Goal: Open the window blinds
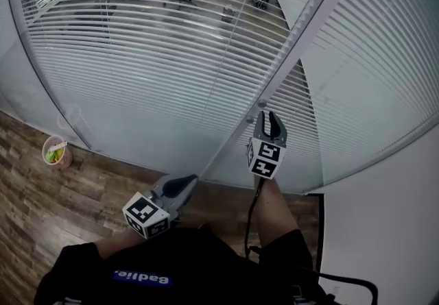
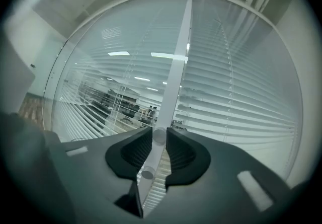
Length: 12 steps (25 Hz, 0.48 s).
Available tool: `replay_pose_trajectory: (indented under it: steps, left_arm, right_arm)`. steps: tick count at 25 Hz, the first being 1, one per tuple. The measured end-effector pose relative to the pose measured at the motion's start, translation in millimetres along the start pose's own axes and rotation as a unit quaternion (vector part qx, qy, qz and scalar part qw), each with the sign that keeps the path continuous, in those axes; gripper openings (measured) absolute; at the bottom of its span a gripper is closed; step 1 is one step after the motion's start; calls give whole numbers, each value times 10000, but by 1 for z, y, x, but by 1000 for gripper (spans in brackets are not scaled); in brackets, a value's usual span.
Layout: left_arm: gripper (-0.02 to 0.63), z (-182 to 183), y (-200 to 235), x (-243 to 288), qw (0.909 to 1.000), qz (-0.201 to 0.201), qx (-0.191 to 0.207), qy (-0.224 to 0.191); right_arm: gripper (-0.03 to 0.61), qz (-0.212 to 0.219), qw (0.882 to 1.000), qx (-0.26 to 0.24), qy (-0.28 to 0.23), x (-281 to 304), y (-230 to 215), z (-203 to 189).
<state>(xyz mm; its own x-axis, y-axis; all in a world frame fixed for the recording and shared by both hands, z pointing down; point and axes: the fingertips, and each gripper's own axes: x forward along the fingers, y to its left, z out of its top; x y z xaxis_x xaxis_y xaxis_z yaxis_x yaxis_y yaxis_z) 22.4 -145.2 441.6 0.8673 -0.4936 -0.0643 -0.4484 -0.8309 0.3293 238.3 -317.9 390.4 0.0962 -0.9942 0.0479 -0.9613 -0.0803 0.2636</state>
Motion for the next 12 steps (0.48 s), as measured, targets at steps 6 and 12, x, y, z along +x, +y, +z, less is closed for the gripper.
replay_pose_trajectory:
  steps: [6,12]
  left_arm:
    - [0,2,-8,-15,9994,-304,-138,131]
    - [0,-3,-29,-25,9982,-560,-135,165]
  right_arm:
    - [3,-159,9998,110,-86,-41,15,10]
    - [3,-145,9993,355,20,-83,20,5]
